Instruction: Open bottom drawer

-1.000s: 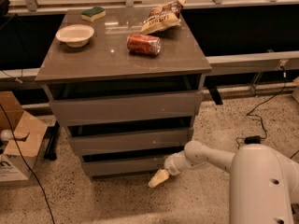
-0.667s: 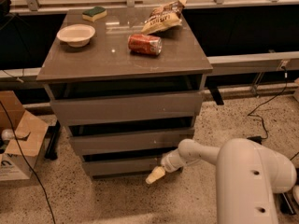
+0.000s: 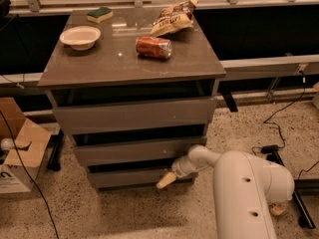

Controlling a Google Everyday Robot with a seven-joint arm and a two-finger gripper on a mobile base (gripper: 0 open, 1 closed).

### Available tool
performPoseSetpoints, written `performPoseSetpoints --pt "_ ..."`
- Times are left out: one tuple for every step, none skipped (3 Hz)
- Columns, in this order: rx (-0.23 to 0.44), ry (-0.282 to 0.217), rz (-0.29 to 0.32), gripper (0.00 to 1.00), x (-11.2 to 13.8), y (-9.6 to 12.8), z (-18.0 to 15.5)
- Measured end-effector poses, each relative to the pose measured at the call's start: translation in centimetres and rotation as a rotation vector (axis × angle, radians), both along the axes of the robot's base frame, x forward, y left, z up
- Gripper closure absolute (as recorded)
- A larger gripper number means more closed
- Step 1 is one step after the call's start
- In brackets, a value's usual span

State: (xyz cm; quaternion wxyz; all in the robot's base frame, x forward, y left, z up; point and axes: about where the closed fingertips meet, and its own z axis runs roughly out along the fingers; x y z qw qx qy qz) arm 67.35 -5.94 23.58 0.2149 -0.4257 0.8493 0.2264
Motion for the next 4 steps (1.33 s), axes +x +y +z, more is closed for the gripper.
performPoseSetpoints --pt "0.021 0.032 -0.002 0.00 1.4 0.0 -3.0" --pt "0.034 0.069 0.000 0.19 1.2 0.1 -4.3" --pt "0.034 0.069 0.000 0.41 1.2 0.1 -3.9" --pt "0.031 0.097 0.014 0.66 0.0 0.3 -4.3"
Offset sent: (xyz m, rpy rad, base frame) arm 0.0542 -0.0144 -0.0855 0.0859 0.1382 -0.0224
